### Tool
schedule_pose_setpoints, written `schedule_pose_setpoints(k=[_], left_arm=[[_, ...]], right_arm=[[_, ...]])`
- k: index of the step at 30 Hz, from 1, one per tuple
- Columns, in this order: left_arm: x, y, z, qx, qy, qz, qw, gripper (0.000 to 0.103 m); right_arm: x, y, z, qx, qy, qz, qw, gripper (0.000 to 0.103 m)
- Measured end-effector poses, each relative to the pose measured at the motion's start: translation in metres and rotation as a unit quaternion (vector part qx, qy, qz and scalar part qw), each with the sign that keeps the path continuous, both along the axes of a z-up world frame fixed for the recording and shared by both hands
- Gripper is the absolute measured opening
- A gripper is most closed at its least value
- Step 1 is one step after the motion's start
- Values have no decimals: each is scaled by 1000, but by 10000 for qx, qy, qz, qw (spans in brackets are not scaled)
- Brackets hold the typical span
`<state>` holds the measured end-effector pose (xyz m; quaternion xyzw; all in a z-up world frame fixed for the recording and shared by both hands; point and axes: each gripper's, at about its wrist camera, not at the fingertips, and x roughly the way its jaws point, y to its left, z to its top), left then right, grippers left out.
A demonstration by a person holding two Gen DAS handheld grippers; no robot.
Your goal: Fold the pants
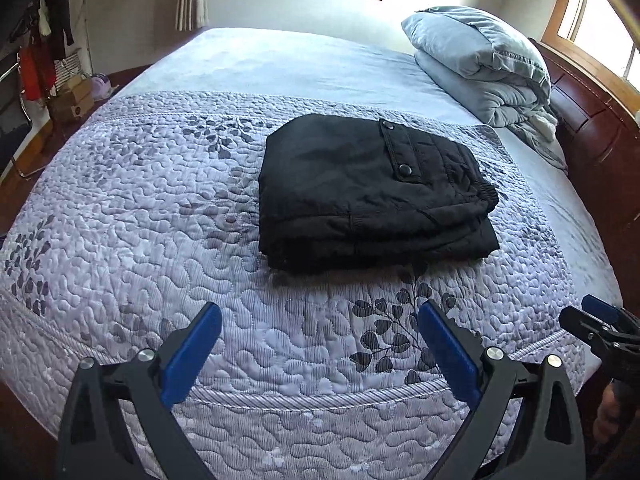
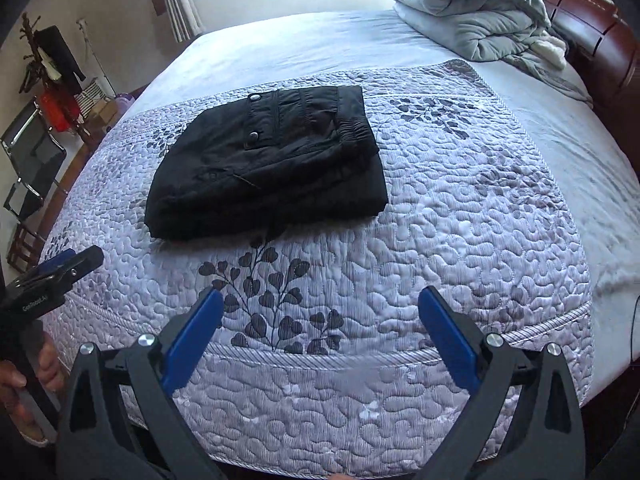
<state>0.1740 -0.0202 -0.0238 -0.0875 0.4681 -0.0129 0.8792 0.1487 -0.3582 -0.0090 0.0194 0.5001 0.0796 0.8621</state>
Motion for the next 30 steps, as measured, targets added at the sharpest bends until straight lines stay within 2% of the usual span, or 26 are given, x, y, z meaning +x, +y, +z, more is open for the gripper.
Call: schedule_pose_setpoints(k=[6,30], left_arm=[[3,-2,12,135,-66,34,9999,99],[10,-4,0,150,26,-48,9999,99]], right_arm=[[1,5,6,-48,-55,3,10000,98],[7,8,4,-165,-105,49,9998,98]])
